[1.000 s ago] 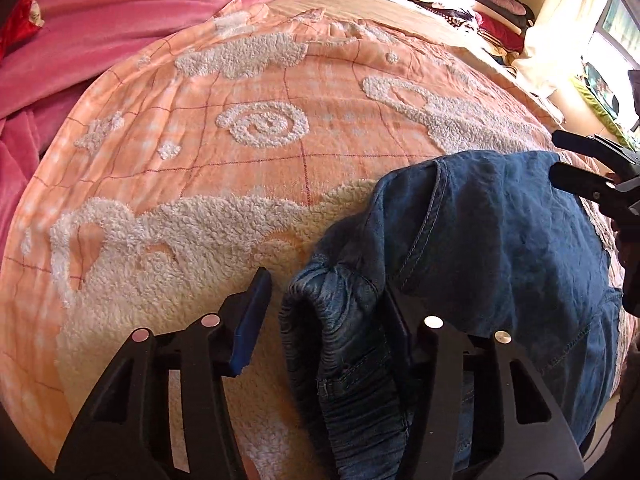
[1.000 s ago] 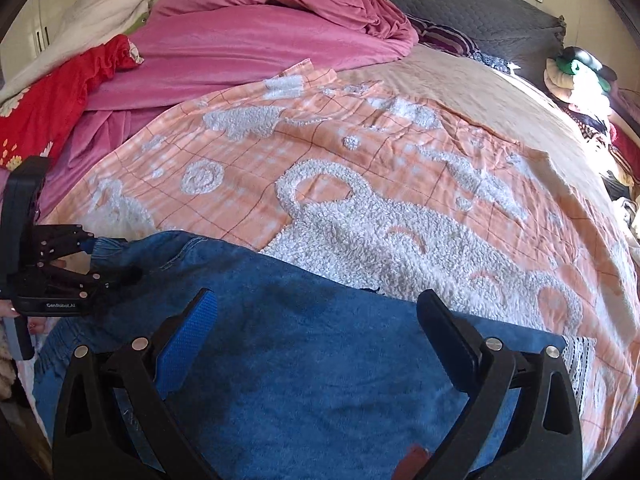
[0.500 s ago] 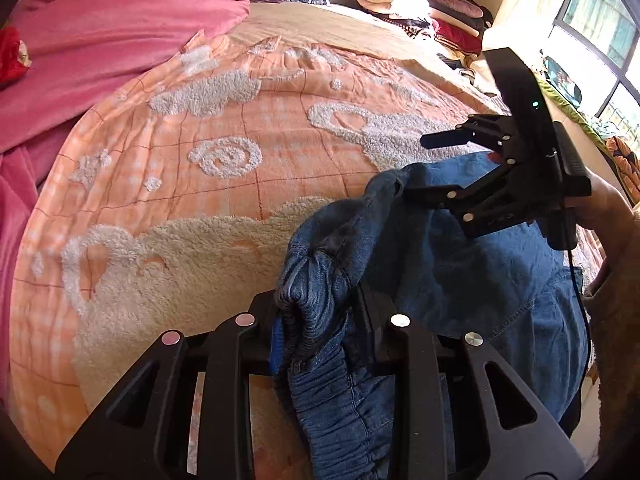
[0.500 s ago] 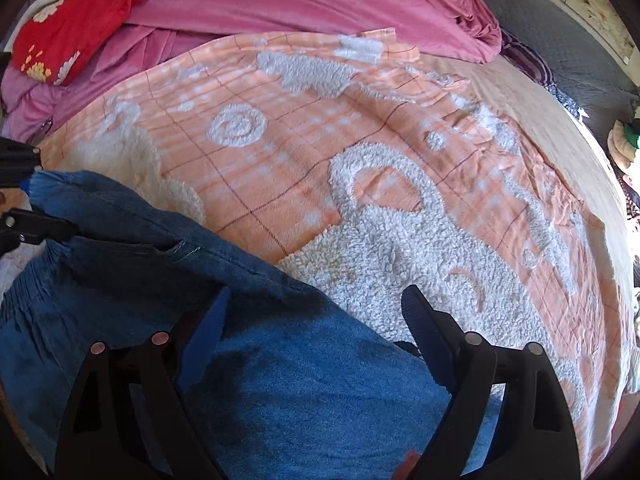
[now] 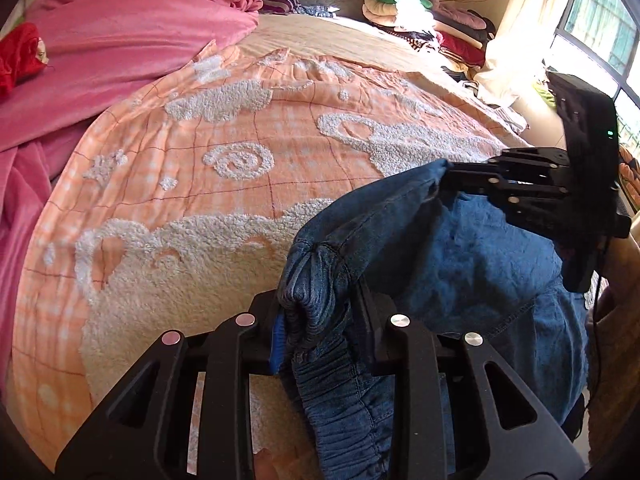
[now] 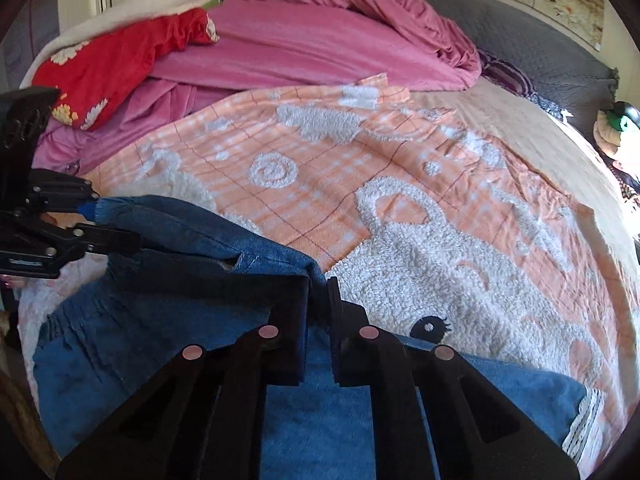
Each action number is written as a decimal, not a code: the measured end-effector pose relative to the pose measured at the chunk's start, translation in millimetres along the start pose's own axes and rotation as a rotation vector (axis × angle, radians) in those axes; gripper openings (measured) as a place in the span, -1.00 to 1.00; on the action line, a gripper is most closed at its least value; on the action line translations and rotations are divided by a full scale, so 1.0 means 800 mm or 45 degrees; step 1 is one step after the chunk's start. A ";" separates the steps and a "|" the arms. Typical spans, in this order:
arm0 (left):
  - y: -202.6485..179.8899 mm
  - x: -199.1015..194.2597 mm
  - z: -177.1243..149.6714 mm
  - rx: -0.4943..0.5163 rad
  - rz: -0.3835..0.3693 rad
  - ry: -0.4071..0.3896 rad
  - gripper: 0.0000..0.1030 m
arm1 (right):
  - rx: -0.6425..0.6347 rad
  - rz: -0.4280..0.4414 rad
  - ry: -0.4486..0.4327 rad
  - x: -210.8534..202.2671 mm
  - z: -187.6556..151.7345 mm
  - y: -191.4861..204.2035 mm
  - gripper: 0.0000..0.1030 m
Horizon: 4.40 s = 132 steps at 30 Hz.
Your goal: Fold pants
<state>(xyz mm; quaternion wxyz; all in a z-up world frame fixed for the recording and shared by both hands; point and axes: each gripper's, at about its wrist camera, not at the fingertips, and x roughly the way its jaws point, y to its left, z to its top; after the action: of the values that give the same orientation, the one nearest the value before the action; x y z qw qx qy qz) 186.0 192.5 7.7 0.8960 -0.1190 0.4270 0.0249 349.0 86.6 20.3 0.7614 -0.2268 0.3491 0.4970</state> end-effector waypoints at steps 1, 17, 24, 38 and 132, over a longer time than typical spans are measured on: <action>-0.002 -0.002 -0.001 0.004 -0.001 -0.010 -0.59 | 0.028 0.000 -0.021 -0.014 -0.003 0.003 -0.85; -0.057 -0.082 -0.086 0.181 -0.074 -0.077 -0.54 | 0.236 -0.017 -0.078 -0.162 -0.143 0.120 -0.85; -0.062 -0.104 -0.133 0.199 -0.104 -0.001 -0.54 | 0.265 0.027 -0.072 -0.183 -0.191 0.178 -0.85; -0.060 -0.110 -0.171 0.249 -0.013 0.111 -0.41 | 0.231 0.103 0.072 -0.159 -0.225 0.228 -0.84; -0.271 0.017 -0.165 0.360 -0.509 0.299 -0.54 | 0.622 -0.519 0.239 -0.039 -0.118 -0.062 0.11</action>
<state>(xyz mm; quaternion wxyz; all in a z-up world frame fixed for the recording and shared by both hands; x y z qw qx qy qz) 126.4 -49.7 -41.2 0.8352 -0.0766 0.4954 -0.2262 357.2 -17.2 -17.8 0.8415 -0.1476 0.4741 0.2129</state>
